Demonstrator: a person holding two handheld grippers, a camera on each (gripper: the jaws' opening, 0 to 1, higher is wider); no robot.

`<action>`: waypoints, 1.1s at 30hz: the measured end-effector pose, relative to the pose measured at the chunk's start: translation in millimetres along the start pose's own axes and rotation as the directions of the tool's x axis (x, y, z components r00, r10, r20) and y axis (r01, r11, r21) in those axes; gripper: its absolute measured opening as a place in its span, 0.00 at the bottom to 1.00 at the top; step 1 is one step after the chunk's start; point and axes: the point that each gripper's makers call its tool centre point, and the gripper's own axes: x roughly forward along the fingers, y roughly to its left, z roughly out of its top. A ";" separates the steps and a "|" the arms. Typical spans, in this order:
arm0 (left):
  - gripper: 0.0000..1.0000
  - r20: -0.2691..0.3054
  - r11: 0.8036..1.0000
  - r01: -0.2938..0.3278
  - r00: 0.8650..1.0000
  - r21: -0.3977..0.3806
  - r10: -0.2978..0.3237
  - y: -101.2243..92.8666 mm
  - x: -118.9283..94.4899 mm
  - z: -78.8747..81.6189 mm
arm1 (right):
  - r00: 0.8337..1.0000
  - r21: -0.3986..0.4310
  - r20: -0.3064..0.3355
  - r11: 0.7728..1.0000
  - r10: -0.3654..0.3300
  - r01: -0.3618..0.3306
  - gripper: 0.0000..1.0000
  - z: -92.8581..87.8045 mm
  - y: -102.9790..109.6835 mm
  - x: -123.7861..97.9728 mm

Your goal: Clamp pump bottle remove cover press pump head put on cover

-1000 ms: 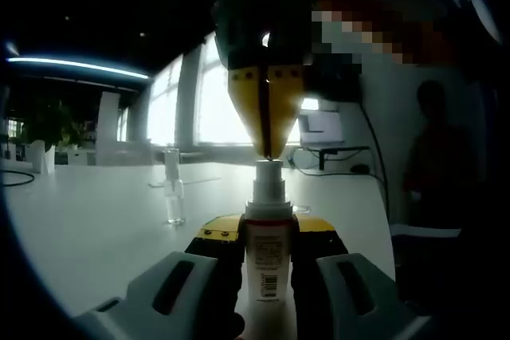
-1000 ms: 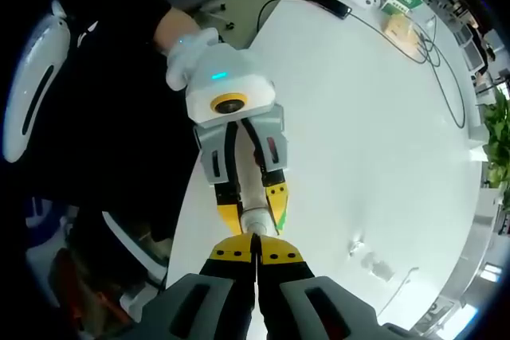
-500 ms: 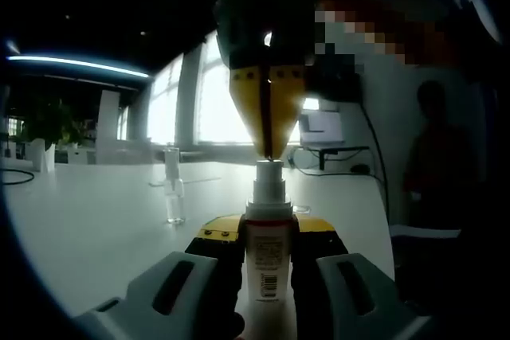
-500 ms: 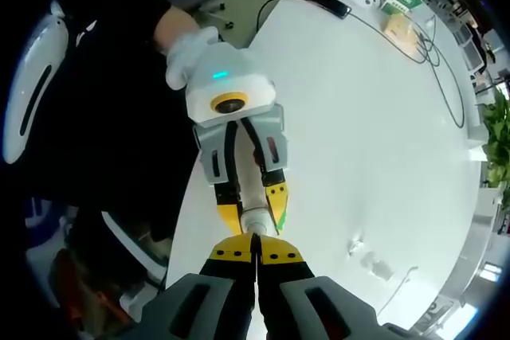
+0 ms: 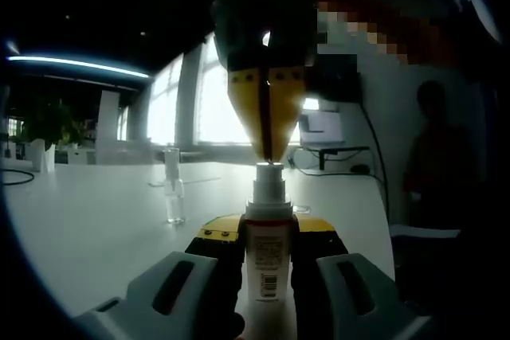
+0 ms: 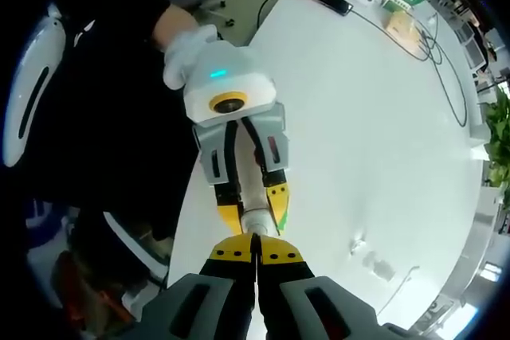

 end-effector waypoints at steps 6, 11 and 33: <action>0.13 0.000 1.000 0.000 1.000 -0.001 0.000 -0.7 0.0 0.2 | 0.999 -0.005 -0.031 1.000 0.014 -0.014 0.00 0.9 -0.2 4.8; 0.13 0.001 1.000 0.000 1.000 0.001 0.000 -0.5 0.0 0.3 | 1.000 0.002 -0.026 1.000 0.012 -0.012 0.00 0.3 0.1 3.6; 0.13 0.002 1.000 0.000 1.000 0.006 0.000 -1.2 -0.1 0.9 | 1.000 -0.012 0.026 1.000 -0.010 0.010 0.00 -1.1 -0.5 -3.1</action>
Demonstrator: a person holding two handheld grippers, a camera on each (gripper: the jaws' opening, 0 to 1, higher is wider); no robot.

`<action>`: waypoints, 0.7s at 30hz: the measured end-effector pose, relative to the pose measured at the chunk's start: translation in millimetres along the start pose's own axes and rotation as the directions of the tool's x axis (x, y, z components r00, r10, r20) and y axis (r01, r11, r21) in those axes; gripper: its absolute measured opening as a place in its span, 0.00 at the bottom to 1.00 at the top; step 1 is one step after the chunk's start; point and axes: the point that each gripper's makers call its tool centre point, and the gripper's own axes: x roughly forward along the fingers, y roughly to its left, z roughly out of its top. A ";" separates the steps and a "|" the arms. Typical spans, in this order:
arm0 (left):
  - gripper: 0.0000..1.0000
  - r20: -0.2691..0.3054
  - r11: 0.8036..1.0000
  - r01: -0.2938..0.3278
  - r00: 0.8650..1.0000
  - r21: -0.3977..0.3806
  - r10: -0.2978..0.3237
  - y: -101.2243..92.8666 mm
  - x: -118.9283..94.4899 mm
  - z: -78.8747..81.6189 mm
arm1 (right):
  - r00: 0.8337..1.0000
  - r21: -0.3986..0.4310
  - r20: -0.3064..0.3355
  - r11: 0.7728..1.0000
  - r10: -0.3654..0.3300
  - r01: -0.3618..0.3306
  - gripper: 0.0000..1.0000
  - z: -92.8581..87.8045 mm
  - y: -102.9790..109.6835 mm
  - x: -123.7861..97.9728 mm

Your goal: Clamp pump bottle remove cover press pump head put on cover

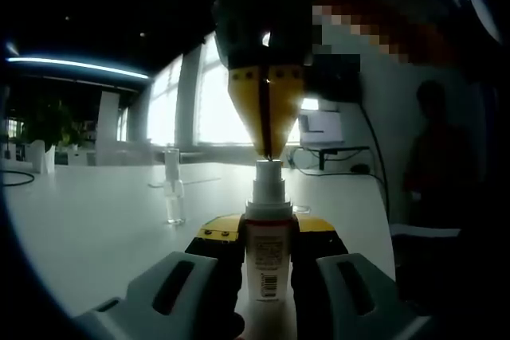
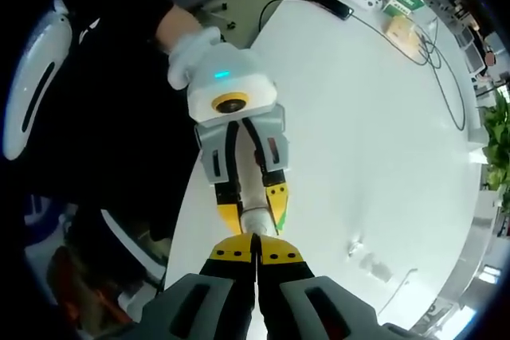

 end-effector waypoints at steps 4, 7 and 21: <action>0.13 0.000 1.000 0.000 1.000 0.001 0.000 -0.1 0.0 -0.2 | 1.000 0.002 0.007 1.000 -0.005 0.005 0.00 0.2 -0.1 -0.1; 0.13 0.000 1.000 0.000 1.000 0.001 0.000 0.2 -0.1 -0.3 | 1.000 0.004 0.010 1.000 -0.006 0.006 0.00 0.3 -0.3 -0.1; 0.13 0.001 1.000 0.000 1.000 0.003 0.000 1.1 -0.2 -0.8 | 1.000 0.006 0.013 1.000 -0.005 0.005 0.00 0.1 -0.2 -0.2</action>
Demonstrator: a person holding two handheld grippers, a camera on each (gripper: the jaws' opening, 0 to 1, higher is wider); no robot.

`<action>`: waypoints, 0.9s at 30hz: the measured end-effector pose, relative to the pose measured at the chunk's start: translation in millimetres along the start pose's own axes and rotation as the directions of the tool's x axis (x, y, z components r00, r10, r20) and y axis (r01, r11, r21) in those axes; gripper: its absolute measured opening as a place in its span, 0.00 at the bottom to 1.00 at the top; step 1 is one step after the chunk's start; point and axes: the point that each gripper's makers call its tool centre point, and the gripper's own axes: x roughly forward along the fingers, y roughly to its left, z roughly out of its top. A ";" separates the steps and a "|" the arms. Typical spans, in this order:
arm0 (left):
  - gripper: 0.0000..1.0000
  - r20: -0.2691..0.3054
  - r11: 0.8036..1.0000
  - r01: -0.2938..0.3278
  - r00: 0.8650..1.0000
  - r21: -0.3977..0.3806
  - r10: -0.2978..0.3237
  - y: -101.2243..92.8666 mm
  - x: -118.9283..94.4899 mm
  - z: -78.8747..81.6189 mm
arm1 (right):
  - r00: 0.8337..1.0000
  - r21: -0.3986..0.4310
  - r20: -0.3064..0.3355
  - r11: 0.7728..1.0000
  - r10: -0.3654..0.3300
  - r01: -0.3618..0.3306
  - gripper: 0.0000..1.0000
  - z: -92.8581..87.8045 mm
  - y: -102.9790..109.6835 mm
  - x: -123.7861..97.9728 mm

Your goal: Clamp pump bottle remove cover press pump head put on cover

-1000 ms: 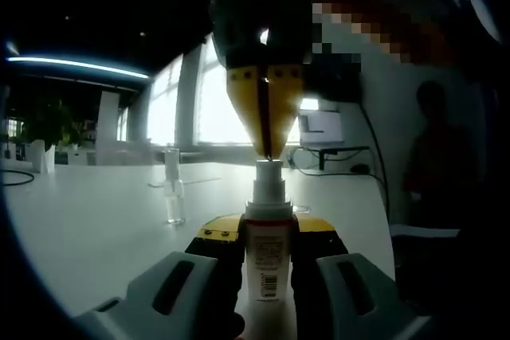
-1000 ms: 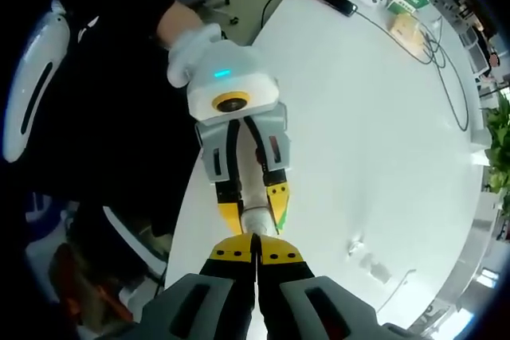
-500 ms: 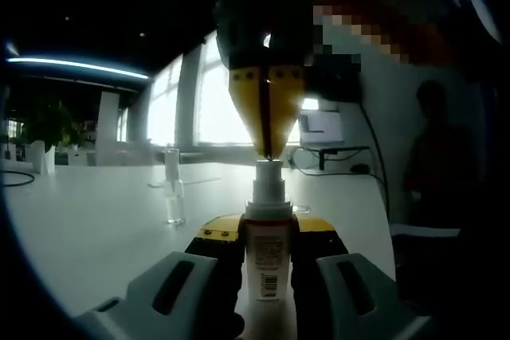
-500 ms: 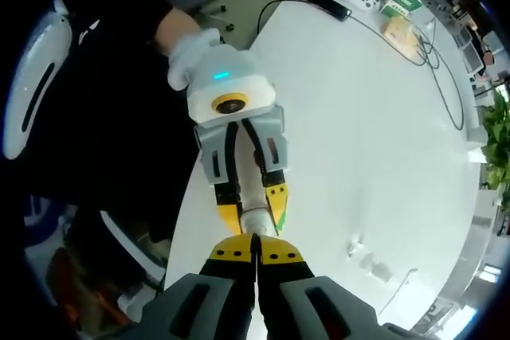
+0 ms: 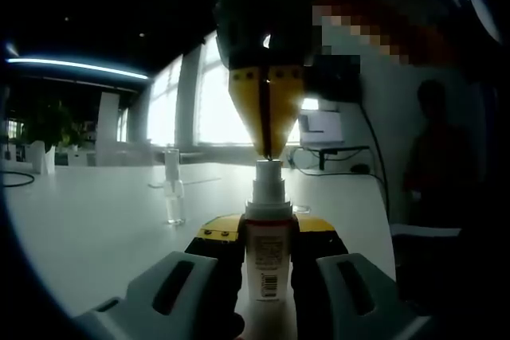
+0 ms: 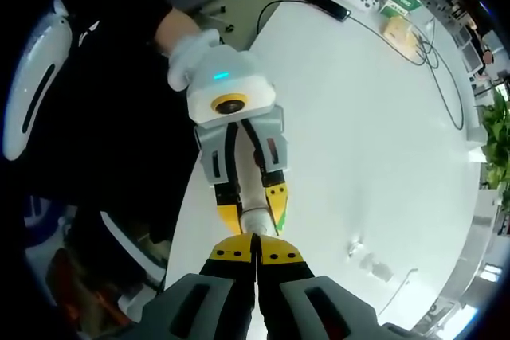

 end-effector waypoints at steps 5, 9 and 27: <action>0.13 0.000 1.000 0.000 1.000 0.001 0.000 0.5 0.3 -0.4 | 1.000 -0.002 -0.004 1.000 -0.001 0.001 0.00 -0.2 0.2 -0.1; 0.13 0.000 1.000 0.000 1.000 0.001 0.000 0.0 0.3 -0.3 | 1.000 -0.001 -0.004 1.000 -0.001 0.001 0.00 -0.5 0.4 -0.2; 0.13 0.000 1.000 -0.001 1.000 0.000 0.001 -2.2 0.3 0.3 | 1.000 0.017 -0.018 1.000 0.012 -0.012 0.00 -1.1 0.7 0.8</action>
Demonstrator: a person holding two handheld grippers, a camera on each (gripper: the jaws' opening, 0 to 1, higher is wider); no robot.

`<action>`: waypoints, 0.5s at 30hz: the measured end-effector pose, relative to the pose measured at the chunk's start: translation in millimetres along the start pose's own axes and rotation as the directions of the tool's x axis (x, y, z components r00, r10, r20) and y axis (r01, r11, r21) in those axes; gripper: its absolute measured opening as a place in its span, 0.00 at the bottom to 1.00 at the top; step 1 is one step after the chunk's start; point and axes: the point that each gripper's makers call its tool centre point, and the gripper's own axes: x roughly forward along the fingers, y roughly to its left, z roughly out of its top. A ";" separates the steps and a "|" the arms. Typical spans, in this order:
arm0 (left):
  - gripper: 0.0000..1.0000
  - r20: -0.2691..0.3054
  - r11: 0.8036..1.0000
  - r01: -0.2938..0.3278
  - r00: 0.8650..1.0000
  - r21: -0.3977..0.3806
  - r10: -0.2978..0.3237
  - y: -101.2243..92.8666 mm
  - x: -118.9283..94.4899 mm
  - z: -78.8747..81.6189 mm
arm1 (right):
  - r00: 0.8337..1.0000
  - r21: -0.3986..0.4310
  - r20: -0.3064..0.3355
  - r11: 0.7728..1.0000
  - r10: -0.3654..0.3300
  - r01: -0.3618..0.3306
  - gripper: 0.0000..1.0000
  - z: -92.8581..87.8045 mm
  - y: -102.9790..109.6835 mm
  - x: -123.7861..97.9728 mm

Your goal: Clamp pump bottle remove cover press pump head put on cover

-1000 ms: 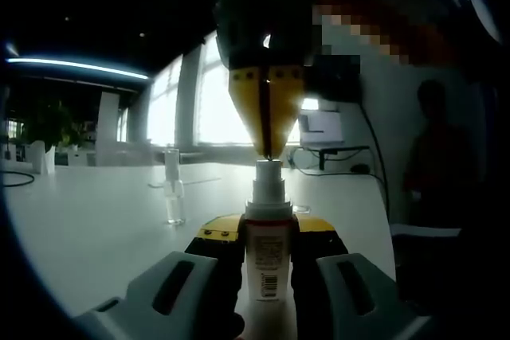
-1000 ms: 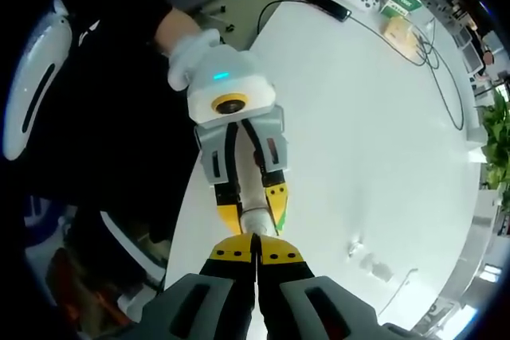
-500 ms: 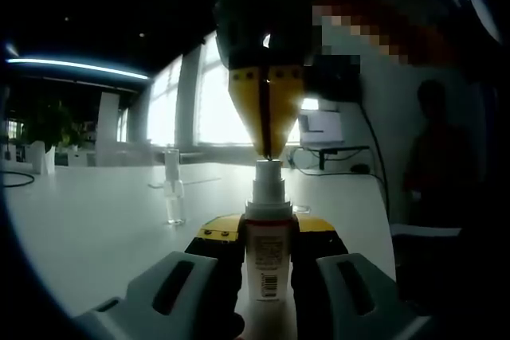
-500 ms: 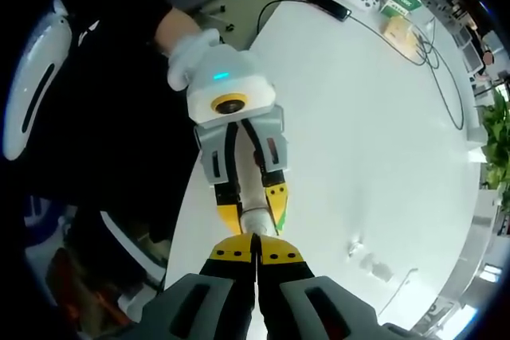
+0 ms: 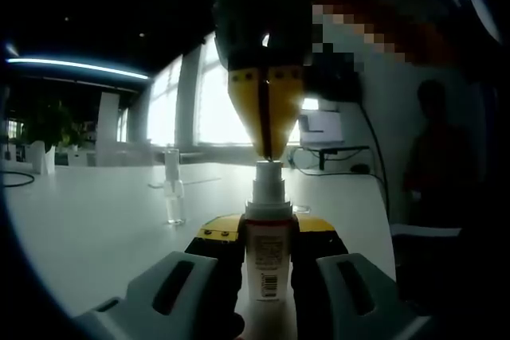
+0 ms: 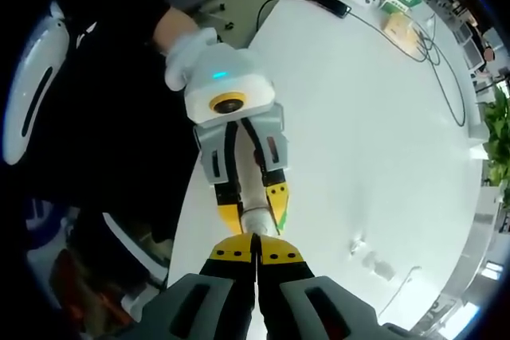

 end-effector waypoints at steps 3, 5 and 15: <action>0.13 0.000 1.000 0.000 1.000 0.000 0.000 -0.1 -0.1 0.0 | 1.000 0.004 0.001 1.000 0.003 -0.003 0.00 0.3 0.1 1.1; 0.13 0.000 1.000 0.000 1.000 0.000 0.000 -0.2 -0.1 0.1 | 1.000 0.010 0.001 1.000 0.004 -0.004 0.00 1.1 -0.2 2.2; 0.13 0.000 1.000 0.000 1.000 -0.001 0.000 1.3 -0.5 0.1 | 1.000 -0.022 -0.028 1.000 0.001 -0.001 0.00 2.5 0.7 4.6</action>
